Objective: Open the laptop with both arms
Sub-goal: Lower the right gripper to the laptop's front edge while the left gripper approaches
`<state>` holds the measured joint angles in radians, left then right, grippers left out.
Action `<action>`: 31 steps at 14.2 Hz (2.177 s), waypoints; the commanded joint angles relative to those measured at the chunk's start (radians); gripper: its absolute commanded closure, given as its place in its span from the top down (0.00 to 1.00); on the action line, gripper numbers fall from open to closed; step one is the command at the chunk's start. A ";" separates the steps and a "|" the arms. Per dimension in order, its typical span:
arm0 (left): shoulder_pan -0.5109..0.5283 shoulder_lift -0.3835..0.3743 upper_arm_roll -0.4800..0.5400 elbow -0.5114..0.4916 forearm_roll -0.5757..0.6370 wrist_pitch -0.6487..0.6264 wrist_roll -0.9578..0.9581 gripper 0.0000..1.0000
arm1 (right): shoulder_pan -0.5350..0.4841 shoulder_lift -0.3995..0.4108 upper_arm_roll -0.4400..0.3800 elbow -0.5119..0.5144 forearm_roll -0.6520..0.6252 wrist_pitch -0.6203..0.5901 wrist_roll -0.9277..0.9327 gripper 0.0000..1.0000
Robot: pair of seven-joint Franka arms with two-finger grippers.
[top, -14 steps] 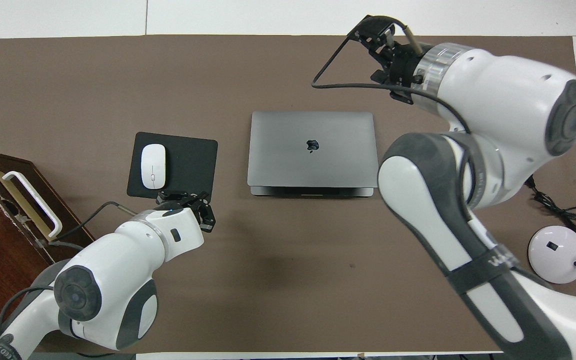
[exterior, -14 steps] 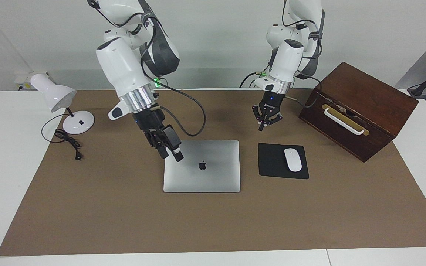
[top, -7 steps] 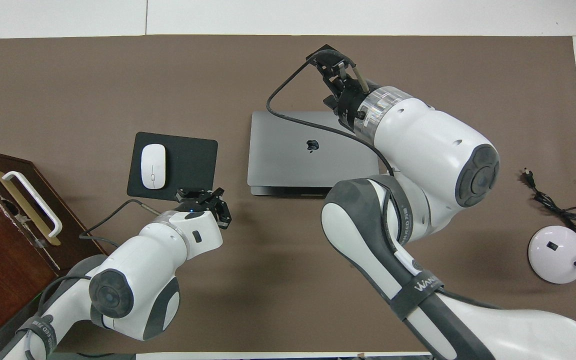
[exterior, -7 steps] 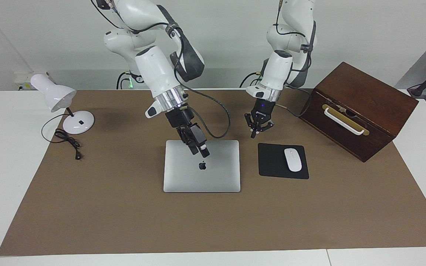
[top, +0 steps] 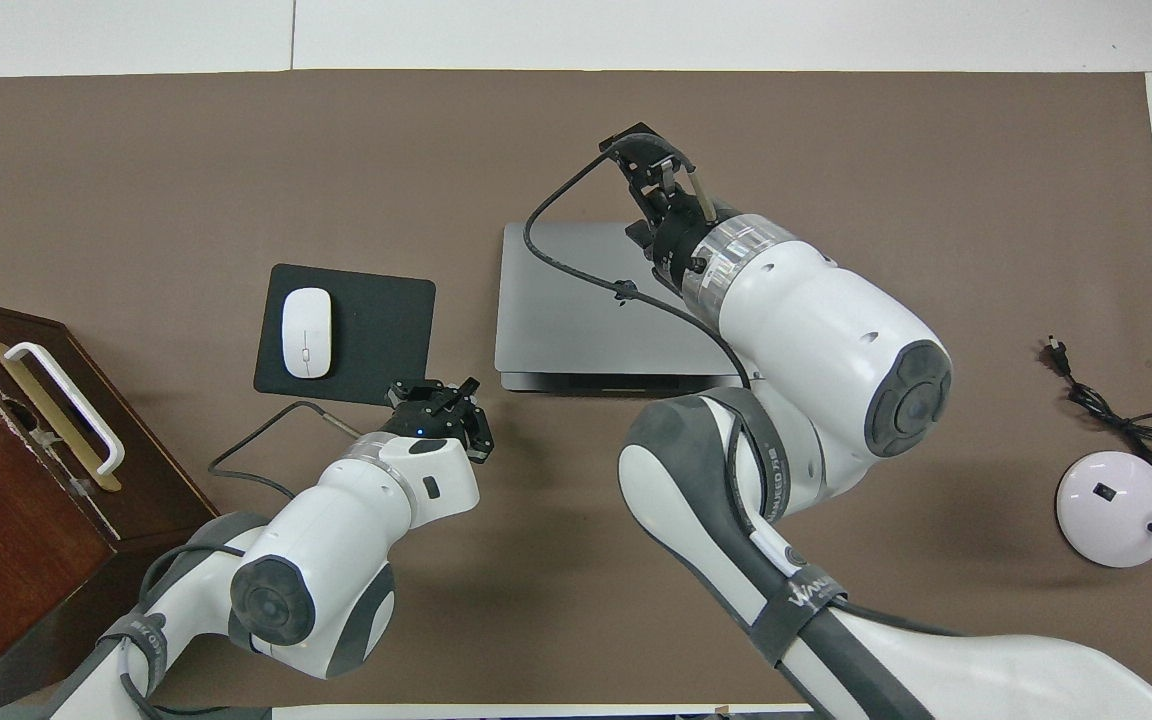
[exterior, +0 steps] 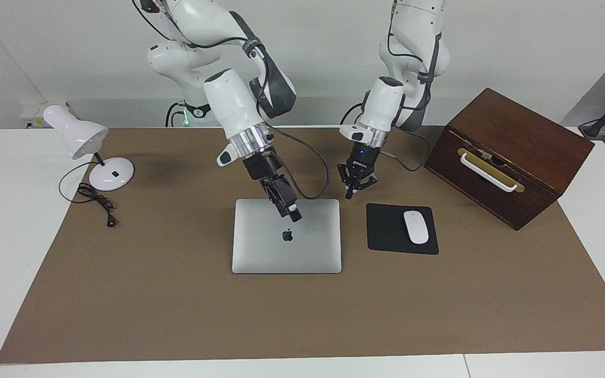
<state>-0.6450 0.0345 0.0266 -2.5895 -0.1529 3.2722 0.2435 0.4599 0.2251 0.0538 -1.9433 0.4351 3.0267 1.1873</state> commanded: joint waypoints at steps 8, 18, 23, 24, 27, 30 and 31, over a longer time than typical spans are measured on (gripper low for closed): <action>-0.051 0.120 0.013 0.005 -0.017 0.181 -0.029 0.00 | 0.085 -0.070 -0.006 -0.149 0.025 -0.040 0.178 1.00; -0.119 0.171 0.009 0.025 -0.020 0.225 -0.148 0.00 | 0.123 0.005 -0.006 -0.177 0.025 0.119 0.195 1.00; -0.119 0.180 0.007 0.038 -0.019 0.225 -0.150 0.00 | 0.155 0.013 -0.005 -0.233 0.049 0.205 0.195 1.00; -0.120 0.194 0.007 0.045 -0.019 0.227 -0.148 0.00 | 0.161 0.010 -0.005 -0.249 0.054 0.214 0.195 1.00; -0.119 0.209 0.007 0.060 -0.017 0.225 -0.150 0.00 | 0.169 -0.029 -0.005 -0.295 0.074 0.207 0.195 1.00; -0.117 0.219 0.009 0.068 -0.013 0.225 -0.150 0.00 | 0.178 -0.067 -0.005 -0.348 0.082 0.204 0.195 1.00; -0.116 0.229 0.009 0.074 -0.011 0.225 -0.150 0.00 | 0.178 -0.082 -0.003 -0.368 0.082 0.204 0.195 1.00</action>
<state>-0.7461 0.2298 0.0248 -2.5399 -0.1536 3.4778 0.0992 0.6269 0.2017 0.0536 -2.2424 0.4937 3.2212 1.3716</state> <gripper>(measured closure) 0.991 0.000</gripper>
